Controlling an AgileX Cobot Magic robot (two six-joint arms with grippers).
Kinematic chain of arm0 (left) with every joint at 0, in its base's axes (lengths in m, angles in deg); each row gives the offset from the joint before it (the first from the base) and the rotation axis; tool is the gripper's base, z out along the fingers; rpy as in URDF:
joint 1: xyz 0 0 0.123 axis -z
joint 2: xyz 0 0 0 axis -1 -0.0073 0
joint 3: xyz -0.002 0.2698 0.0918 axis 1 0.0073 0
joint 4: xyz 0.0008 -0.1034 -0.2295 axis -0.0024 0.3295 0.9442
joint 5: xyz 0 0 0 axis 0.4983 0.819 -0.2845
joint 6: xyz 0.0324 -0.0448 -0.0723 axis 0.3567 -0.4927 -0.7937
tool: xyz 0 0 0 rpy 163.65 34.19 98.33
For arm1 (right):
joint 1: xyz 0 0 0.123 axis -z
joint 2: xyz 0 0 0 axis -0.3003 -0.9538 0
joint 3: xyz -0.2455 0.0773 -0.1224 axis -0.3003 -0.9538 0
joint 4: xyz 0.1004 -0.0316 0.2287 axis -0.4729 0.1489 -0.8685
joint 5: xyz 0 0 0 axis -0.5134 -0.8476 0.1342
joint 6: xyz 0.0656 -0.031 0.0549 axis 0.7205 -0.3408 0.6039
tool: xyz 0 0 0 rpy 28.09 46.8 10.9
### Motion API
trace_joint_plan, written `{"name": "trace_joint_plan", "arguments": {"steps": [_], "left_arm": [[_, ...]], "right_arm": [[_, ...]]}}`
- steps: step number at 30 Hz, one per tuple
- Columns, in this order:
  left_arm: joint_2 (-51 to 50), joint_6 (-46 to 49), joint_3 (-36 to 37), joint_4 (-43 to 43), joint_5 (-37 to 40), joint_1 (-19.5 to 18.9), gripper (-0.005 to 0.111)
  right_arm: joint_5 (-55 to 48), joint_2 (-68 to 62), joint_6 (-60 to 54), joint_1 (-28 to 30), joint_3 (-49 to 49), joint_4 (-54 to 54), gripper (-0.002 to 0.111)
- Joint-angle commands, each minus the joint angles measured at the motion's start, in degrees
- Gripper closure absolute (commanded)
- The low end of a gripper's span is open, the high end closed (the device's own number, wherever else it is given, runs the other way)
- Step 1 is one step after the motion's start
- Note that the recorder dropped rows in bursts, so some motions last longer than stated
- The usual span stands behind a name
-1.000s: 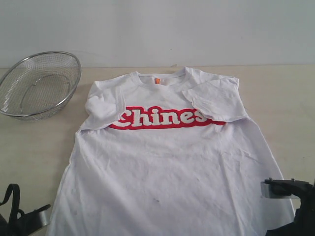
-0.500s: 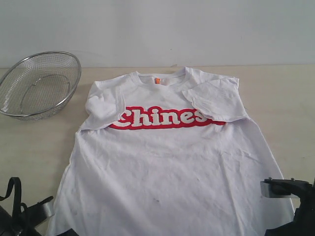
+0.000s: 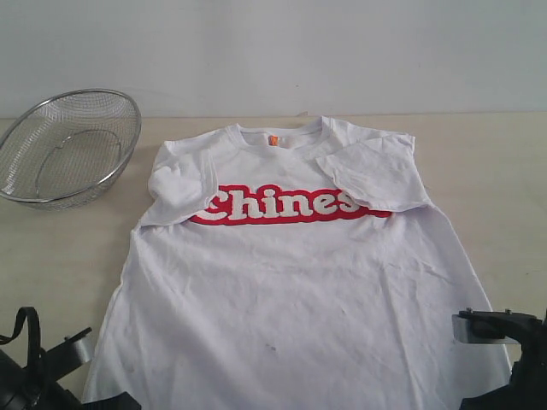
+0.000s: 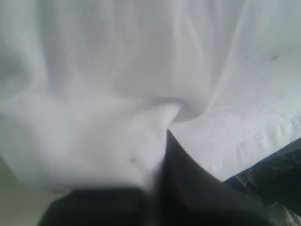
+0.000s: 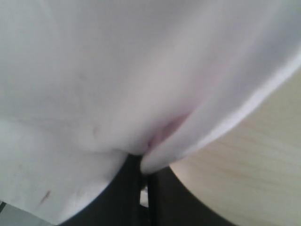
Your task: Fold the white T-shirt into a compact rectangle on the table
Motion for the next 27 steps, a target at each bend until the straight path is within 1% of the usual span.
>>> {"name": "trace_joint_plan", "arguments": {"steps": [1,5,10,14,20,24,27], "left_arm": [[-0.63,1.09,0.85,-2.43,-8.18,0.04,0.102],[-0.4,1.87,1.64,-2.04,-8.48,0.04,0.102],[2.47,1.87,1.92,-2.04,-7.72,0.04,0.102],[7.1,1.59,2.02,-2.04,-5.15,0.04,0.102],[15.97,-2.42,2.49,-3.59,-3.83,0.04,0.102],[19.09,-3.15,2.49,-3.73,-1.52,0.04,0.102],[20.79,-3.15,2.49,-3.73,-1.15,0.04,0.102]], "right_arm": [[1.89,0.3,-0.63,0.18,0.22,-0.83,0.108],[1.09,1.02,-1.48,0.18,0.78,-1.68,0.108],[0.67,6.3,-1.48,0.18,0.78,-1.79,0.108],[-0.98,10.35,-1.37,0.18,0.78,-2.02,0.108],[-1.86,14.9,-1.61,0.18,0.78,-2.85,0.108],[-2.65,16.13,-2.66,0.18,0.78,-4.4,0.108],[-3.53,17.19,-4.69,0.18,0.78,-6.87,0.108]]}}
